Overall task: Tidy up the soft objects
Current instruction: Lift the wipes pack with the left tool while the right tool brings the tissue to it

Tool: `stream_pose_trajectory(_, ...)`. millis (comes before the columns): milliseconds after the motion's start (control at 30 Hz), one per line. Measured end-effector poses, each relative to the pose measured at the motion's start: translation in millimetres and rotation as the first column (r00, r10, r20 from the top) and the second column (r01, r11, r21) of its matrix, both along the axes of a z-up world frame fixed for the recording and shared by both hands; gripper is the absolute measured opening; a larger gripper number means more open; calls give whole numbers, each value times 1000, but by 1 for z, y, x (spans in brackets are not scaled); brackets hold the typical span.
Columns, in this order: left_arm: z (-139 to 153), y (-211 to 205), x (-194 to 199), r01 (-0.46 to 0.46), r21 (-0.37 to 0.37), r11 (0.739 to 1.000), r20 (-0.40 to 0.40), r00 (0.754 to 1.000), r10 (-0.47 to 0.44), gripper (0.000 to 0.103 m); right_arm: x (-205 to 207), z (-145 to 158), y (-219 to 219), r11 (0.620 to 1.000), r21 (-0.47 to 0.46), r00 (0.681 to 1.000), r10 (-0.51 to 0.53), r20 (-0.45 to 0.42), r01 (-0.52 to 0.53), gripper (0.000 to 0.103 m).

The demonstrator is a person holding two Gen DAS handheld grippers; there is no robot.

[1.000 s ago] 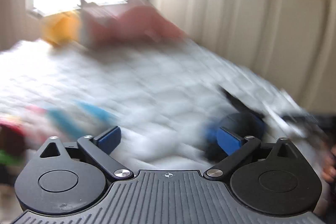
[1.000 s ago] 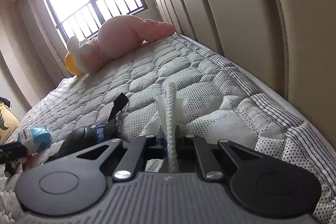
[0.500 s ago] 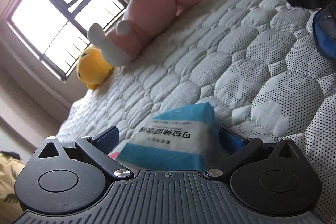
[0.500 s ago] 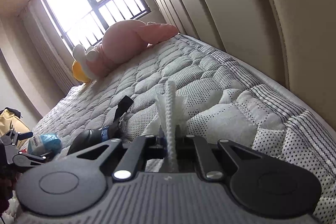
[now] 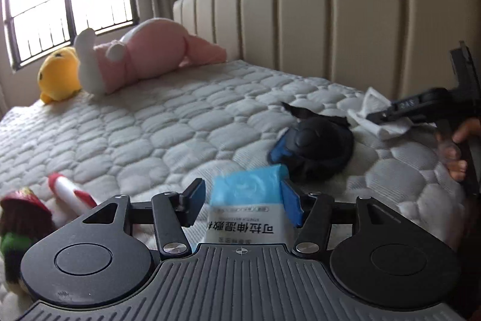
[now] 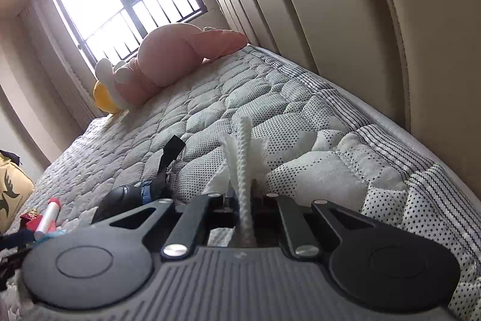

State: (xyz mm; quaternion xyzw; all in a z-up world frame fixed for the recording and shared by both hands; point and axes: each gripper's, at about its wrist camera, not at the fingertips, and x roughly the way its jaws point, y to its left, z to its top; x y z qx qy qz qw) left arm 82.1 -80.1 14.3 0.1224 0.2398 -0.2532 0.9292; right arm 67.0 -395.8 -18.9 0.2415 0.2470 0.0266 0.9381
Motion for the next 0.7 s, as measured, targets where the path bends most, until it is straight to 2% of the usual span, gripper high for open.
stream_pose_trajectory(33, -6, 2, -5, -2, -6, 1000, 1, 1000, 2, 64, -1, 4, 5, 1000, -7, 1000, 1, 1, -1, 8)
stream_pose_trajectory(100, -16, 9, -9, -13, -31, 999, 4, 1000, 13, 81, -3, 13, 14, 1000, -22, 1000, 2, 4, -2, 8)
stream_pose_trajectory(200, -24, 25, -10, -17, -114, 993, -2, 1000, 17, 93, -9, 42, 48, 993, -61, 993, 106, 49, -103, 7)
stream_pose_trajectory(300, -30, 39, -8, -17, -190, 982, -7, 1000, 16, 94, -6, 62, 91, 965, -90, 965, 253, 63, -247, 8)
stream_pose_trajectory(400, -33, 43, -5, -18, -213, 977, -12, 1000, 16, 96, 0, 80, 130, 914, -101, 914, 401, 65, -394, 8)
stream_pose_trajectory(500, -35, 39, -6, -20, -192, 981, -5, 1000, 20, 98, 7, 78, 178, 814, -44, 813, 581, 45, -580, 8)
stream_pose_trajectory(567, -36, 35, -9, -16, -168, 986, 12, 1000, 18, 99, 9, 71, 209, 756, -90, 759, 651, 1, -648, 8)
stream_pose_trajectory(700, -37, 30, -12, -23, -132, 991, 29, 999, 27, 99, 24, 63, 205, 785, -172, 802, 595, -59, -595, 8)
